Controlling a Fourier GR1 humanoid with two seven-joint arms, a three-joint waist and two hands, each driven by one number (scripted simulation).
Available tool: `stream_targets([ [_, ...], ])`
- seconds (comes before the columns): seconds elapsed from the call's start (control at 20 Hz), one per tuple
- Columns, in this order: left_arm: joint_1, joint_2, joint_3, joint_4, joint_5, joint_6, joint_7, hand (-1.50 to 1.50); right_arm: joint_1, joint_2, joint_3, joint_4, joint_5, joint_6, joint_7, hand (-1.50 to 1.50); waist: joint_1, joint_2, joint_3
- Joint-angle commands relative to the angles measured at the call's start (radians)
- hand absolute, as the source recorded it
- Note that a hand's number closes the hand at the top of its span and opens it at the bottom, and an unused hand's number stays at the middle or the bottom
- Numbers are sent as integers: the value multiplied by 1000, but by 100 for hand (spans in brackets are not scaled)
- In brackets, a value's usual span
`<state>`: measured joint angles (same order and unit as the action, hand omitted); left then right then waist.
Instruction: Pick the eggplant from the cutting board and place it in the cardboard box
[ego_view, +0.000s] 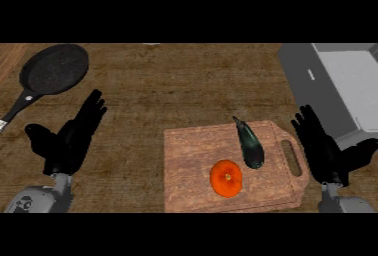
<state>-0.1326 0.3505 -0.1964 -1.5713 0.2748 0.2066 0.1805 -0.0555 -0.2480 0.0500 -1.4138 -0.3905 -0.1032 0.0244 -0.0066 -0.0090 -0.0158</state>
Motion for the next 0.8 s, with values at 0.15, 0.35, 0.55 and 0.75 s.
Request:
stream_targets([
  [0.15,-89,112,-19,-45,-114,-88,-103,0,-289,-259,-111,-110,11,51,157,-150,21,3,12],
  [0.35,-116,128,-58,-27,-150,-149,-193,0,-344,-505,-20,-35,193,201,211,-150,32,23,9],
  [0.55,-98,137,-32,24,-141,-203,-262,0,-353,-514,-43,64,179,362,11,-150,20,16,16],
  [0.75,-176,96,-56,55,-198,-163,-231,0,-436,-557,27,100,280,457,-106,-150,21,19,16],
])
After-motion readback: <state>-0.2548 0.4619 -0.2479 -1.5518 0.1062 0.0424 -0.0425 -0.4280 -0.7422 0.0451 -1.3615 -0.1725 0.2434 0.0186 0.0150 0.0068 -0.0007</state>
